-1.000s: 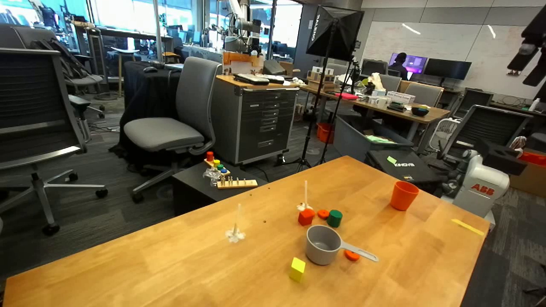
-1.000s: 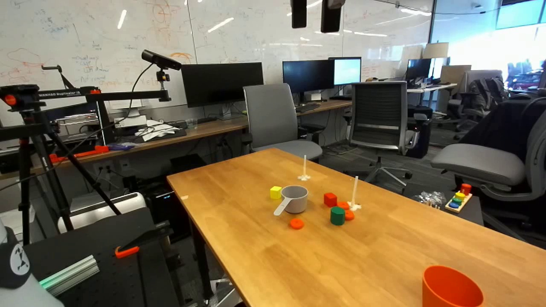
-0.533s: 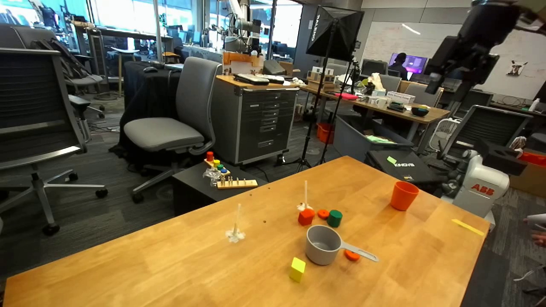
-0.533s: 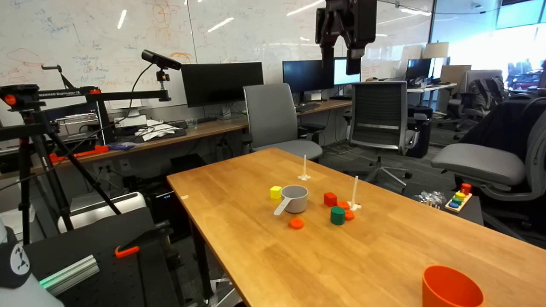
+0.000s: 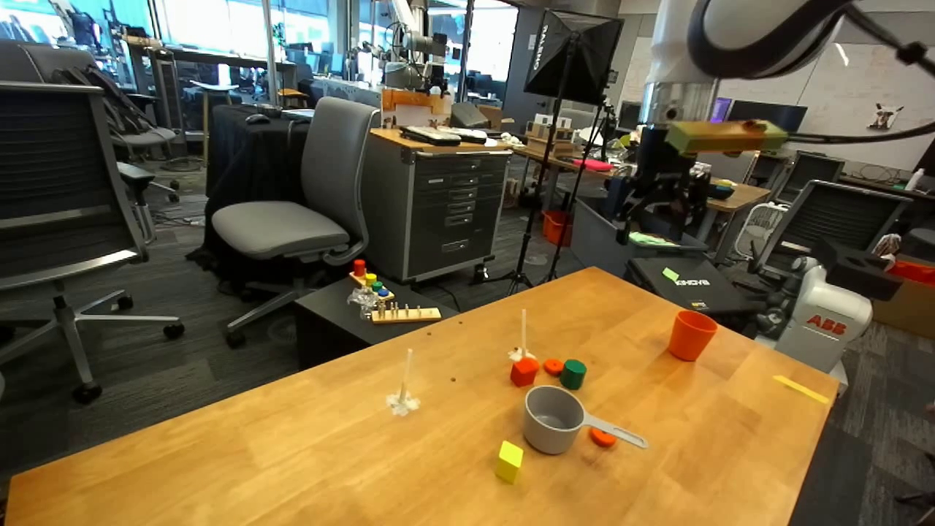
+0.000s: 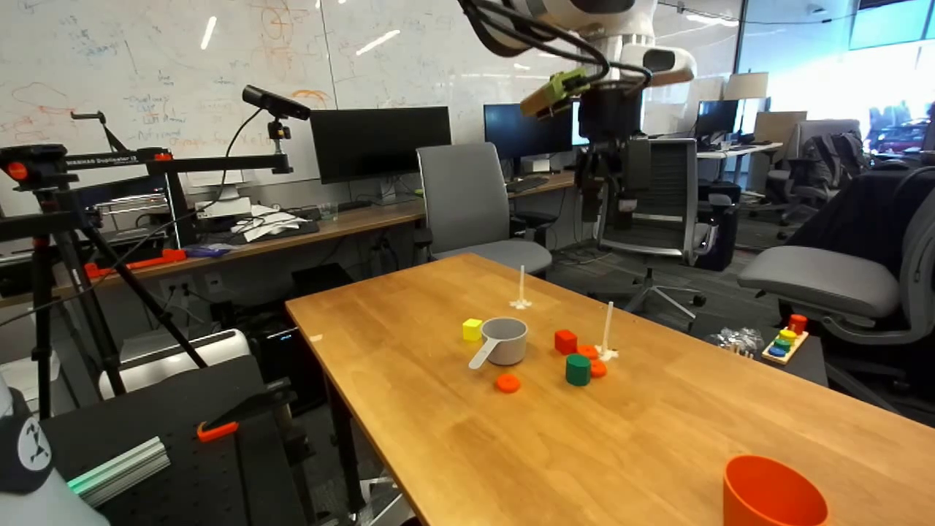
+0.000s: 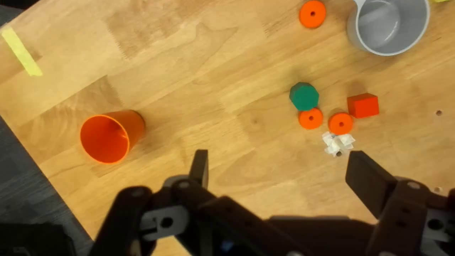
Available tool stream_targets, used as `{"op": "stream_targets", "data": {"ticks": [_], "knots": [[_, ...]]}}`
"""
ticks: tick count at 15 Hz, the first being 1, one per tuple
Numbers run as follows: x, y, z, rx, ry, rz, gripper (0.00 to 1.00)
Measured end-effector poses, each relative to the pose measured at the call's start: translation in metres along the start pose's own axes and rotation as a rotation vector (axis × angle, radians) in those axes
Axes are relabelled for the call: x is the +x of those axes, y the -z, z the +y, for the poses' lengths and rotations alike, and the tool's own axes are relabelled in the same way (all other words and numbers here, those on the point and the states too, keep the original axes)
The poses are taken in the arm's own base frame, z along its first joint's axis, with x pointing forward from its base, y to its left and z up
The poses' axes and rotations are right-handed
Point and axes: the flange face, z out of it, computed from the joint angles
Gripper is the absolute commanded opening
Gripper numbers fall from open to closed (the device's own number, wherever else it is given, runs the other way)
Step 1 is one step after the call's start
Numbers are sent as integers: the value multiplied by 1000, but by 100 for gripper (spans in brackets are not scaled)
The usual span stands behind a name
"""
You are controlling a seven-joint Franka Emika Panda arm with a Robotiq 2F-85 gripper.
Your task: Put the blocks in the grey cup
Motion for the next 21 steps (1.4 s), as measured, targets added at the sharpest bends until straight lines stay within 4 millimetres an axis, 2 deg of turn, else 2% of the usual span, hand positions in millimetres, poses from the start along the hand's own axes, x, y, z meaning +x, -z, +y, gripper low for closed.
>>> {"op": "stream_targets", "data": {"ticks": [2, 4, 7, 10, 12, 17, 21], "knots": [[11, -27, -22, -29, 3, -22, 100], [16, -32, -29, -36, 3, -26, 100], [18, -31, -27, -36, 3, -29, 100], [16, -54, -39, -43, 23, -61, 100], [16, -79, -60, -46, 51, -86, 100], [11, -144, -131, -74, 132, -152, 100], [11, -182, -162, -114, 179, -205, 100]]}}
